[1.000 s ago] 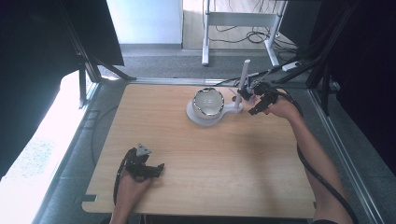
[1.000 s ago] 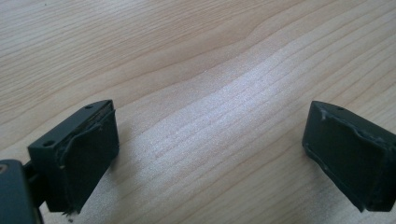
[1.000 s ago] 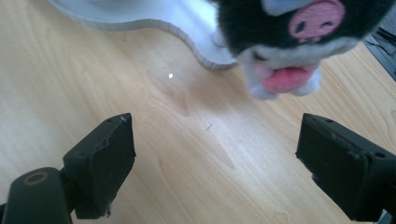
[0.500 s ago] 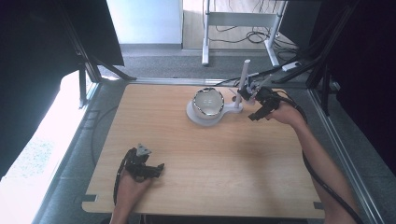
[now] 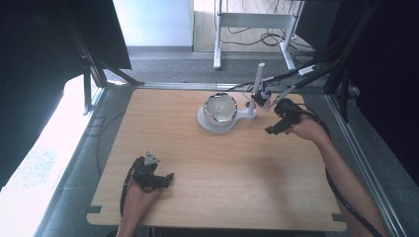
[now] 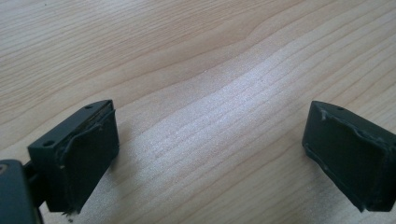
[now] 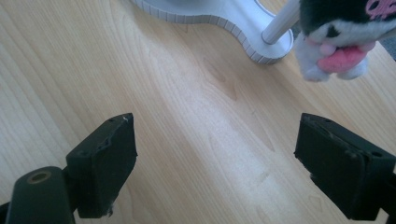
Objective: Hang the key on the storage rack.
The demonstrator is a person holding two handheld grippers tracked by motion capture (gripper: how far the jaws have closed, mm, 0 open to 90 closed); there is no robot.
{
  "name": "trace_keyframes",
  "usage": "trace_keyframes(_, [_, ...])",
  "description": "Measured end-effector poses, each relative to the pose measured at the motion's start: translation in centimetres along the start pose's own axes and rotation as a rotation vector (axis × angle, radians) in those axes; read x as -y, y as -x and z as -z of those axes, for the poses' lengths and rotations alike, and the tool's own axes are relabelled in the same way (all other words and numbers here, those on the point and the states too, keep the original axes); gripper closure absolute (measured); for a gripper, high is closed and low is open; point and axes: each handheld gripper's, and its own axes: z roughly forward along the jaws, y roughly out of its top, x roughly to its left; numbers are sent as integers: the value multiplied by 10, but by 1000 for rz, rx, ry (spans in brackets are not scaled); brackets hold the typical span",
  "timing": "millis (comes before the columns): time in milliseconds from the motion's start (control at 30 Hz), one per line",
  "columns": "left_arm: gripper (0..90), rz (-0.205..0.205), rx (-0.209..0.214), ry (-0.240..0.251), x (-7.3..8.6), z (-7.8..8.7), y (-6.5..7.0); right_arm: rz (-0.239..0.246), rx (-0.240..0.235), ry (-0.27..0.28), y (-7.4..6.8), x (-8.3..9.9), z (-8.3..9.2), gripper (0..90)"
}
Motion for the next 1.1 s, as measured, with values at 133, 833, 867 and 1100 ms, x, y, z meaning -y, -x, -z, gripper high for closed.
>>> trace_keyframes(133, [37, 1, 0, 0, 0, 0, 0, -2, -4, 8, -3, 6, 2, 129])
trace_keyframes(833, [37, 0, 1, 0, 0, 0, 0, -10, 3, 81, -27, 39, 17, 123])
trace_keyframes(867, [37, 0, 0, 0, 0, 0, 0, -11, 2, 83, -28, 40, 18, 123])
trace_keyframes(1100, [37, -1, 0, 0, 0, 0, 0, -8, 16, 87, -38, 52, 23, 93])
